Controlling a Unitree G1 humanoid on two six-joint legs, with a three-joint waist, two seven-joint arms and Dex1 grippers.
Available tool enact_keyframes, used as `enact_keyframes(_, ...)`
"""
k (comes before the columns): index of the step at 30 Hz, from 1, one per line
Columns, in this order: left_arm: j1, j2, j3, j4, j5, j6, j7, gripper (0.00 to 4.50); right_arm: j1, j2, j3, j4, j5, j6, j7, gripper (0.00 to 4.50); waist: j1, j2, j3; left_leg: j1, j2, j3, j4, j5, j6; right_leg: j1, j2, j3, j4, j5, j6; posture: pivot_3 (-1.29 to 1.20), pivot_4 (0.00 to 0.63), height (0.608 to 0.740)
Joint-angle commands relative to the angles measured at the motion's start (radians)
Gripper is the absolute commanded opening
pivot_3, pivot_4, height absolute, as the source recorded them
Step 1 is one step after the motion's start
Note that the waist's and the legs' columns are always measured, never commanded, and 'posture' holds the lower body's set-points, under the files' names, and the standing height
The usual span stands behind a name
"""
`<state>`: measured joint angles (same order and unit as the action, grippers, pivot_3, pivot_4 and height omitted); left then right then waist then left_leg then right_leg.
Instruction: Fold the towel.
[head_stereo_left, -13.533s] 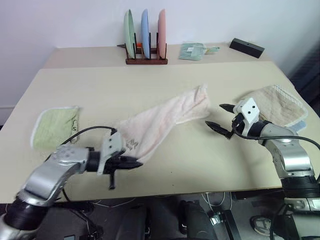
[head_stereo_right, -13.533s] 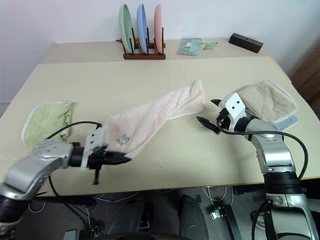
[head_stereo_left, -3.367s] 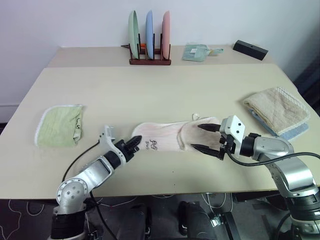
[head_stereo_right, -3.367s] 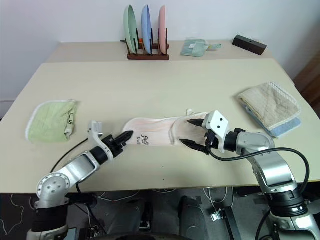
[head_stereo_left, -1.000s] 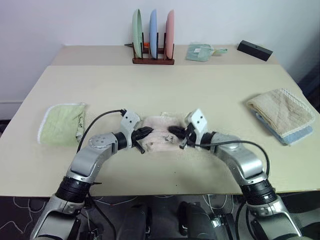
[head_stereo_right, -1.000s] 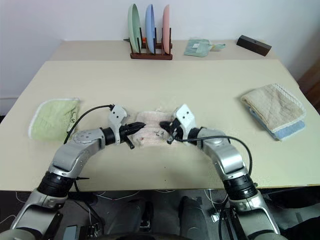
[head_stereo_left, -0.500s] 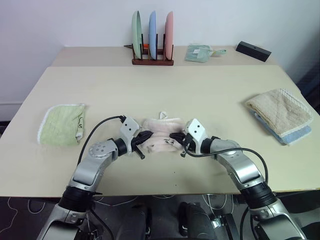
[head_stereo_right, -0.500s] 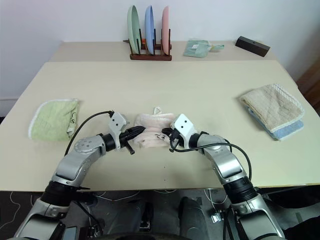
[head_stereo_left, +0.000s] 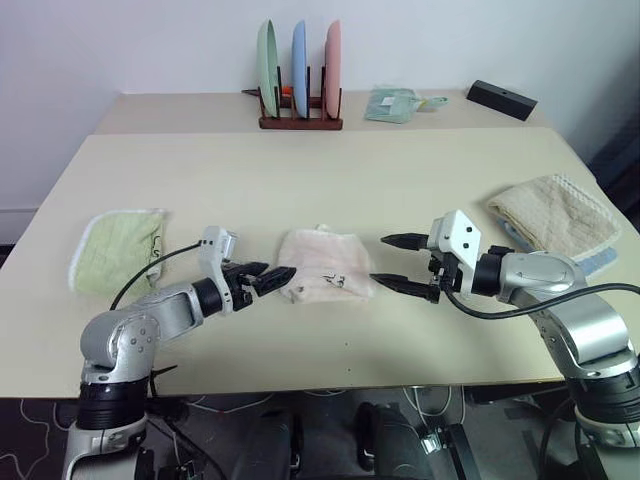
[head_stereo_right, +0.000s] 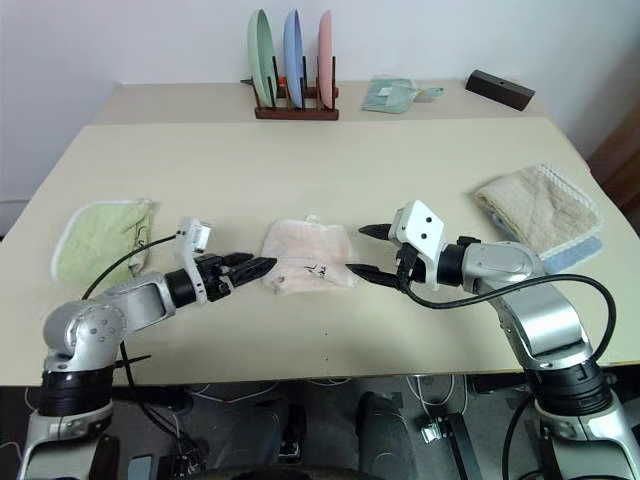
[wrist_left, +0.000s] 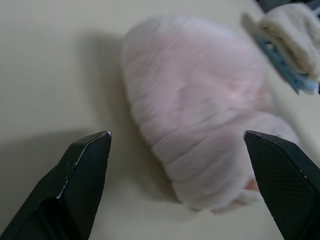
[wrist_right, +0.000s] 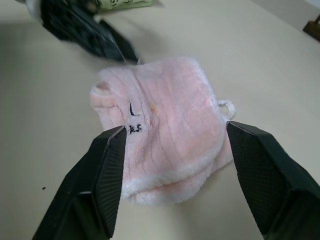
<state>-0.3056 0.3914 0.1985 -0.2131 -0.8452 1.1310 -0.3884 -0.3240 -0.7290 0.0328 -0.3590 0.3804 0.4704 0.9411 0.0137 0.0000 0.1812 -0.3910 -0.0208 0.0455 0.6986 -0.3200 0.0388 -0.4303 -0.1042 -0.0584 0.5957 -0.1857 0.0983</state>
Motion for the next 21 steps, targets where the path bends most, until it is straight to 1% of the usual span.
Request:
enact_keyframes(1,-0.058,-0.094,0.09,0.056,-0.097,0.069,0.095,4.47,0.01,-0.002,0.006,-0.002,-0.021,-0.053,0.008,3.29,0.002,0.0,0.0,0.0,0.0,0.0,0.0,0.0,0.0,0.0,0.0,0.0,0.0,0.0,0.0,0.0,0.15,0.737)
enact_keyframes(3,-0.083,-0.14,0.093,0.083,-0.105,0.108,0.135,4.47,0.023,0.001,0.013,0.001,-0.031,-0.066,0.009,3.29,0.002,-0.001,0.0,0.0,0.0,0.0,0.001,0.001,-0.001,0.001,0.0,0.0,0.0,0.0,0.0,0.0,0.15,0.737)
enact_keyframes(6,-0.104,-0.193,0.049,0.09,-0.096,0.149,0.162,4.47,0.039,0.0,0.02,0.008,-0.049,-0.086,0.006,3.29,0.002,-0.001,0.0,0.0,0.0,0.0,0.001,0.003,-0.005,0.001,0.0,0.0,0.0,0.0,0.0,0.0,0.15,0.737)
enact_keyframes(9,-0.115,-0.226,0.019,0.107,-0.077,0.168,0.178,4.47,0.052,-0.006,0.019,0.01,-0.06,-0.095,0.007,3.29,0.003,-0.001,0.0,0.0,-0.001,0.0,0.001,0.003,-0.005,0.001,0.0,0.0,0.0,0.0,0.0,0.0,0.15,0.737)
enact_keyframes(10,-0.118,-0.235,0.018,0.117,-0.071,0.169,0.186,4.24,0.057,-0.01,0.015,0.008,-0.061,-0.097,0.009,3.29,0.004,-0.001,0.0,0.0,-0.001,0.0,0.001,0.003,-0.005,0.001,0.0,0.0,-0.001,0.0,0.0,0.0,0.15,0.737)
enact_keyframes(12,-0.118,-0.248,0.017,0.124,-0.065,0.163,0.191,3.64,0.073,-0.025,0.002,-0.002,-0.06,-0.098,0.016,3.29,0.004,-0.001,0.0,0.0,-0.001,0.0,0.001,0.003,-0.005,0.001,0.0,0.0,-0.001,0.0,0.0,0.0,0.15,0.737)
enact_keyframes(14,-0.12,-0.269,0.036,0.126,-0.076,0.159,0.198,2.72,0.093,-0.051,-0.007,-0.016,-0.062,-0.102,0.031,3.29,0.004,-0.001,0.0,0.0,-0.001,0.0,0.001,0.003,-0.005,0.001,0.0,0.0,-0.001,0.0,0.0,0.0,0.15,0.737)
enact_keyframes(15,-0.12,-0.274,0.041,0.123,-0.08,0.16,0.201,2.17,0.103,-0.063,-0.011,-0.023,-0.06,-0.102,0.037,3.29,0.004,-0.001,0.0,0.0,-0.001,0.0,0.001,0.003,-0.005,0.001,-0.001,0.0,-0.001,0.0,0.0,0.0,0.15,0.737)
enact_keyframes(17,-0.119,-0.277,0.042,0.117,-0.079,0.157,0.2,1.28,0.119,-0.079,-0.018,-0.033,-0.052,-0.101,0.044,3.29,0.002,-0.001,0.0,0.0,-0.001,0.0,0.001,0.003,-0.005,0.001,-0.001,0.0,-0.001,0.0,0.0,0.0,0.15,0.737)
enact_keyframes(18,-0.118,-0.276,0.043,0.114,-0.077,0.155,0.198,0.68,0.122,-0.081,-0.021,-0.035,-0.05,-0.101,0.042,3.29,0.001,-0.001,0.0,0.0,-0.001,0.0,0.001,0.002,-0.004,0.001,-0.001,0.0,-0.001,0.0,0.0,0.0,0.15,0.737)
enact_keyframes(19,-0.115,-0.276,0.044,0.109,-0.076,0.144,0.193,0.2,0.122,-0.082,-0.022,-0.034,-0.049,-0.102,0.041,3.29,0.001,-0.001,0.0,0.0,0.0,0.0,0.001,0.002,-0.004,0.001,-0.001,0.0,-0.001,0.0,0.0,0.0,0.15,0.737)
enact_keyframes(20,-0.11,-0.27,0.04,0.096,-0.07,0.118,0.175,0.04,0.121,-0.083,-0.023,-0.031,-0.052,-0.105,0.039,3.29,0.001,-0.001,0.0,0.0,0.0,0.0,0.0,0.001,-0.002,0.001,-0.001,0.0,-0.001,0.0,0.0,0.0,0.15,0.737)
enact_keyframes(21,-0.106,-0.266,0.036,0.086,-0.066,0.099,0.162,0.04,0.12,-0.083,-0.023,-0.03,-0.054,-0.107,0.039,3.29,0.0,-0.001,0.0,0.0,0.0,0.0,0.0,0.001,-0.002,0.001,-0.001,0.0,-0.001,0.0,0.0,0.0,0.15,0.737)
